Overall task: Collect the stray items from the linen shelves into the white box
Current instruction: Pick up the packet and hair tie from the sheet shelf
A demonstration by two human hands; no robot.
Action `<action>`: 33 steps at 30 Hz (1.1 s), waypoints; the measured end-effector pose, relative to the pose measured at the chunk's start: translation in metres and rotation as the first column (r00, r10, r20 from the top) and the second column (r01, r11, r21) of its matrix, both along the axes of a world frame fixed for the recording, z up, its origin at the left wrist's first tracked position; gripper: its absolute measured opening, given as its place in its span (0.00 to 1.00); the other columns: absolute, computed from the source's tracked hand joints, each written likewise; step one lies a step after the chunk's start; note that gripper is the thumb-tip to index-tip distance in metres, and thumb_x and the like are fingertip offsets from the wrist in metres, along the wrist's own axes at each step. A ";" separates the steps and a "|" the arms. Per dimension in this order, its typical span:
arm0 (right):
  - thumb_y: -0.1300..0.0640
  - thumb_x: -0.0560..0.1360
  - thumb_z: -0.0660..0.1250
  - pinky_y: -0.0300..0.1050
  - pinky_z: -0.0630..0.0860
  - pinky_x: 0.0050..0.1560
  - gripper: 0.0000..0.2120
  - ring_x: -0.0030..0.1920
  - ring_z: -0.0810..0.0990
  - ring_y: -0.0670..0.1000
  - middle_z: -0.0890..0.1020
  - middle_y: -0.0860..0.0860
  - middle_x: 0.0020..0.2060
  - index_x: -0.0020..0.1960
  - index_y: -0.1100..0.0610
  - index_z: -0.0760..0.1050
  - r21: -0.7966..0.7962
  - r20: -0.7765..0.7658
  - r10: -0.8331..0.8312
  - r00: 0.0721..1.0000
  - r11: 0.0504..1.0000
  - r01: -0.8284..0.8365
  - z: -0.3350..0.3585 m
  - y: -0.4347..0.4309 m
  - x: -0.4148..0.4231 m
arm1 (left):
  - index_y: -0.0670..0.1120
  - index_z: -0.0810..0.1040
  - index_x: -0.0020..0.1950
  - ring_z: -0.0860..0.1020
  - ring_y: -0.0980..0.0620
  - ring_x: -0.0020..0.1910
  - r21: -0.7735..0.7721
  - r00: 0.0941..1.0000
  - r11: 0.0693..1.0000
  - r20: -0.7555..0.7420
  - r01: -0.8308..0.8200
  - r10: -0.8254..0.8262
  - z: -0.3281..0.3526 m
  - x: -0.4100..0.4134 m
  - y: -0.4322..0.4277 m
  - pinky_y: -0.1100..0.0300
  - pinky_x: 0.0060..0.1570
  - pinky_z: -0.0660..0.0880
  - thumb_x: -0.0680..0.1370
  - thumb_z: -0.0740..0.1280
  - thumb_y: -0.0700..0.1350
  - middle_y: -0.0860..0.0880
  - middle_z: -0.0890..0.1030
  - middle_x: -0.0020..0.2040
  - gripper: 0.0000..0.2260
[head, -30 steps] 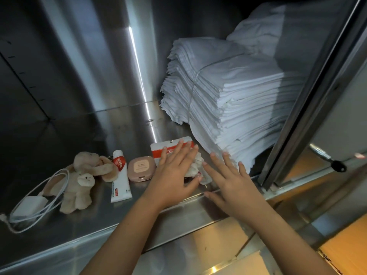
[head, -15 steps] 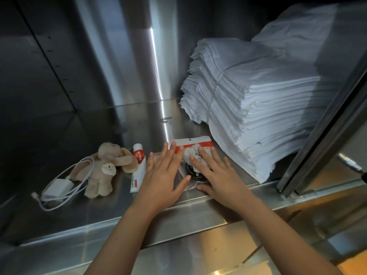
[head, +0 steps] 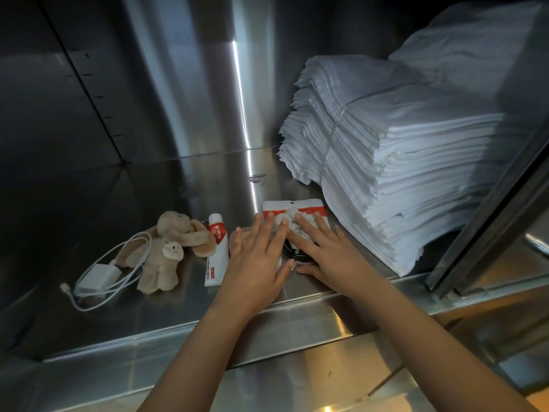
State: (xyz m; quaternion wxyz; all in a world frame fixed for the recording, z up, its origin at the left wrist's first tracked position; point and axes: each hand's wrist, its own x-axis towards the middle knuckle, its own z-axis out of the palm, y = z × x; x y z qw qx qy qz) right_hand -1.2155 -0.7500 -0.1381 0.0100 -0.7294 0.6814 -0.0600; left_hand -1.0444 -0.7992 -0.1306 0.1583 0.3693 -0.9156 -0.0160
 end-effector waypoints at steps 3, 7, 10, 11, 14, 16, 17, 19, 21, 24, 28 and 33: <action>0.43 0.76 0.61 0.58 0.46 0.72 0.37 0.74 0.37 0.53 0.39 0.45 0.75 0.72 0.41 0.36 -0.029 0.037 -0.007 0.999 1.000 0.008 0.004 0.010 0.002 | 0.51 0.42 0.76 0.41 0.49 0.75 -0.008 1.000 1.000 0.010 -0.009 0.009 0.003 -0.003 0.004 0.48 0.71 0.39 0.80 0.52 0.57 0.47 0.46 0.77 0.29; 0.43 0.77 0.60 0.58 0.46 0.72 0.35 0.75 0.39 0.53 0.43 0.46 0.76 0.74 0.43 0.40 -0.057 0.036 -0.082 0.996 0.995 0.083 0.011 0.029 0.008 | 0.47 0.51 0.76 0.48 0.46 0.75 -0.035 0.999 0.999 -0.044 -0.003 0.002 0.012 -0.007 0.013 0.45 0.71 0.44 0.80 0.55 0.54 0.45 0.54 0.76 0.27; 0.44 0.77 0.59 0.55 0.50 0.71 0.32 0.75 0.46 0.54 0.48 0.48 0.76 0.76 0.47 0.48 -0.093 0.051 -0.173 0.984 0.980 0.177 0.020 0.045 0.014 | 0.43 0.64 0.72 0.59 0.41 0.73 -0.077 0.994 0.997 -0.107 0.023 -0.031 0.020 -0.010 0.022 0.39 0.68 0.53 0.78 0.63 0.50 0.41 0.64 0.72 0.25; 0.45 0.77 0.59 0.54 0.51 0.71 0.31 0.75 0.48 0.54 0.50 0.48 0.76 0.75 0.48 0.50 -0.109 0.062 -0.197 0.979 0.973 0.203 0.022 0.050 0.017 | 0.42 0.67 0.70 0.62 0.40 0.71 -0.096 0.991 0.995 -0.126 0.028 -0.041 0.021 -0.011 0.025 0.38 0.67 0.56 0.77 0.65 0.48 0.40 0.67 0.71 0.24; 0.47 0.77 0.60 0.52 0.54 0.70 0.29 0.75 0.51 0.54 0.53 0.48 0.75 0.75 0.49 0.53 -0.139 0.082 -0.262 0.961 0.952 0.272 0.029 0.064 0.025 | 0.40 0.70 0.68 0.65 0.38 0.70 -0.094 0.983 0.993 -0.160 0.073 -0.088 0.023 -0.012 0.036 0.37 0.65 0.59 0.75 0.67 0.47 0.39 0.69 0.69 0.23; 0.48 0.77 0.60 0.53 0.55 0.69 0.29 0.74 0.53 0.55 0.55 0.49 0.75 0.74 0.49 0.55 -0.147 0.075 -0.316 0.946 0.935 0.323 0.032 0.074 0.031 | 0.39 0.72 0.66 0.67 0.37 0.68 -0.110 0.975 0.987 -0.178 0.114 -0.133 0.023 -0.011 0.042 0.35 0.63 0.61 0.75 0.66 0.46 0.39 0.72 0.67 0.21; 0.48 0.77 0.61 0.54 0.56 0.69 0.28 0.74 0.54 0.55 0.57 0.50 0.75 0.74 0.49 0.57 -0.156 0.077 -0.346 0.935 0.922 0.354 0.032 0.080 0.033 | 0.39 0.73 0.65 0.69 0.37 0.66 -0.131 0.972 0.983 -0.180 0.131 -0.153 0.022 -0.011 0.045 0.35 0.61 0.63 0.74 0.65 0.47 0.39 0.73 0.65 0.21; 0.49 0.76 0.64 0.58 0.59 0.68 0.27 0.73 0.58 0.58 0.61 0.52 0.73 0.72 0.51 0.62 -0.183 0.097 -0.405 0.909 0.891 0.416 0.033 0.091 0.038 | 0.40 0.75 0.63 0.72 0.38 0.64 -0.164 0.959 0.970 -0.190 0.178 -0.208 0.019 -0.010 0.050 0.34 0.59 0.66 0.74 0.63 0.48 0.39 0.76 0.63 0.20; 0.49 0.76 0.64 0.59 0.58 0.68 0.27 0.73 0.58 0.58 0.62 0.52 0.73 0.72 0.51 0.62 -0.177 0.080 -0.465 0.881 0.864 0.472 0.030 0.102 0.044 | 0.40 0.76 0.62 0.72 0.39 0.64 -0.158 0.944 0.959 -0.200 0.234 -0.263 0.015 -0.011 0.053 0.36 0.58 0.67 0.75 0.58 0.49 0.40 0.76 0.63 0.20; 0.49 0.75 0.64 0.59 0.59 0.68 0.28 0.73 0.58 0.57 0.62 0.52 0.73 0.73 0.52 0.61 -0.179 0.064 -0.537 0.841 0.823 0.539 0.029 0.116 0.050 | 0.39 0.76 0.62 0.72 0.38 0.64 -0.132 0.921 0.945 -0.218 0.300 -0.323 0.007 -0.017 0.055 0.35 0.59 0.67 0.75 0.60 0.48 0.39 0.76 0.63 0.20; 0.47 0.77 0.60 0.55 0.55 0.70 0.28 0.74 0.53 0.55 0.57 0.50 0.75 0.74 0.50 0.57 -0.173 0.032 -0.622 0.782 0.768 0.617 0.032 0.139 0.053 | 0.40 0.75 0.64 0.70 0.39 0.66 -0.118 0.879 0.913 -0.247 0.390 -0.408 0.005 -0.028 0.066 0.36 0.61 0.64 0.75 0.61 0.47 0.40 0.74 0.65 0.20; 0.49 0.77 0.61 0.57 0.58 0.68 0.26 0.74 0.56 0.55 0.60 0.51 0.74 0.73 0.51 0.60 -0.228 0.062 -0.703 0.708 0.681 0.696 0.039 0.176 0.064 | 0.40 0.75 0.63 0.71 0.40 0.66 -0.151 0.810 0.849 -0.254 0.506 -0.528 0.010 -0.041 0.095 0.36 0.60 0.65 0.76 0.55 0.49 0.41 0.75 0.65 0.21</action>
